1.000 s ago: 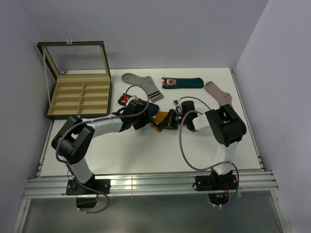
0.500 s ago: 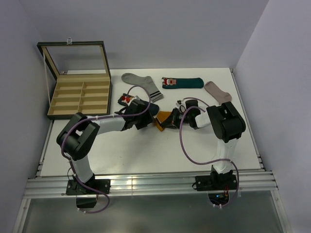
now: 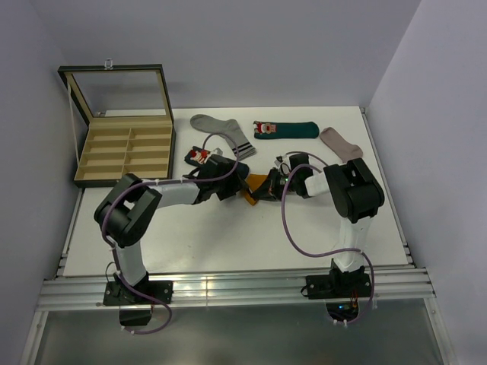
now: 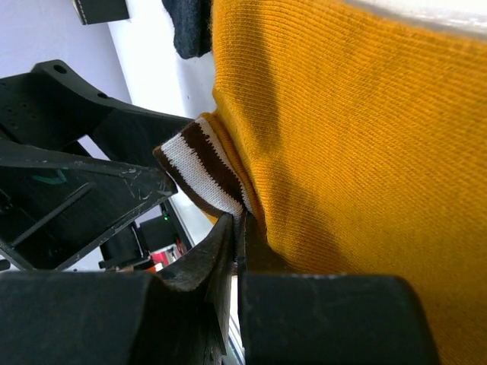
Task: Roll the socks
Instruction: Roll the sock at the center of the board.
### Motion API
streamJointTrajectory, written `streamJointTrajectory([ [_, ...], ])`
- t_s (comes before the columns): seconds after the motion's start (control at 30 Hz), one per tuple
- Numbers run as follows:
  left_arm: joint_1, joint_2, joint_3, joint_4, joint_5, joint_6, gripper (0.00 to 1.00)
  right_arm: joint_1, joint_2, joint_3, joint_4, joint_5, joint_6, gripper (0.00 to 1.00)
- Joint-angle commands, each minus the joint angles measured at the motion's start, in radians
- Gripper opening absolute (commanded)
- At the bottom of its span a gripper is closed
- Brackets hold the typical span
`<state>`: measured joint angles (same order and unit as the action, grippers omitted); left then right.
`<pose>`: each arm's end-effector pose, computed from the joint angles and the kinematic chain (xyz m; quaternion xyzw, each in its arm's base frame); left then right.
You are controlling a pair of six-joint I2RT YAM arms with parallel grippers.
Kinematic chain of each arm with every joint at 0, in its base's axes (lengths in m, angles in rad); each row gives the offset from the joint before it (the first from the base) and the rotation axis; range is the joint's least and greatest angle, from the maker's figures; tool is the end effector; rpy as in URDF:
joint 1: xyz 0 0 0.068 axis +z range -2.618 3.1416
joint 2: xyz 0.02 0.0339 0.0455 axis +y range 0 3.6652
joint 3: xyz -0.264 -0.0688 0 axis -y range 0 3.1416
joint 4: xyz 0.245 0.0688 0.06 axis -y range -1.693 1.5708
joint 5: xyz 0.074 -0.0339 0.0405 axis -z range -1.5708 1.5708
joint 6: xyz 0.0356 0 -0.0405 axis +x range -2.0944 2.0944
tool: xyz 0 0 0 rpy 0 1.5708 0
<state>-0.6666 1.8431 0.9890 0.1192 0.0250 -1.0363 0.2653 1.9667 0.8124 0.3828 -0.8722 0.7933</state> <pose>0.2969 -0.2347 0.1490 -0.1630 0.8992 -0.3128 0.2588 0.3260 0.1168 0.0897 0.0592 0.8489 0.5140 0.1079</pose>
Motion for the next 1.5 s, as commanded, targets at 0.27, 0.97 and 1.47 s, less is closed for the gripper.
streamJointTrajectory([
  [0.27,-0.008,0.056,0.057,-0.064,-0.02,0.004,0.59,-0.008,0.041,0.03,-0.177,0.223,-0.111,0.06],
  [0.97,-0.033,0.154,0.183,-0.324,-0.115,0.03,0.41,0.038,0.014,0.099,-0.306,0.363,-0.175,0.09],
  [1.47,-0.045,0.202,0.307,-0.524,-0.191,0.127,0.15,0.17,-0.311,-0.065,-0.145,0.602,-0.282,0.4],
])
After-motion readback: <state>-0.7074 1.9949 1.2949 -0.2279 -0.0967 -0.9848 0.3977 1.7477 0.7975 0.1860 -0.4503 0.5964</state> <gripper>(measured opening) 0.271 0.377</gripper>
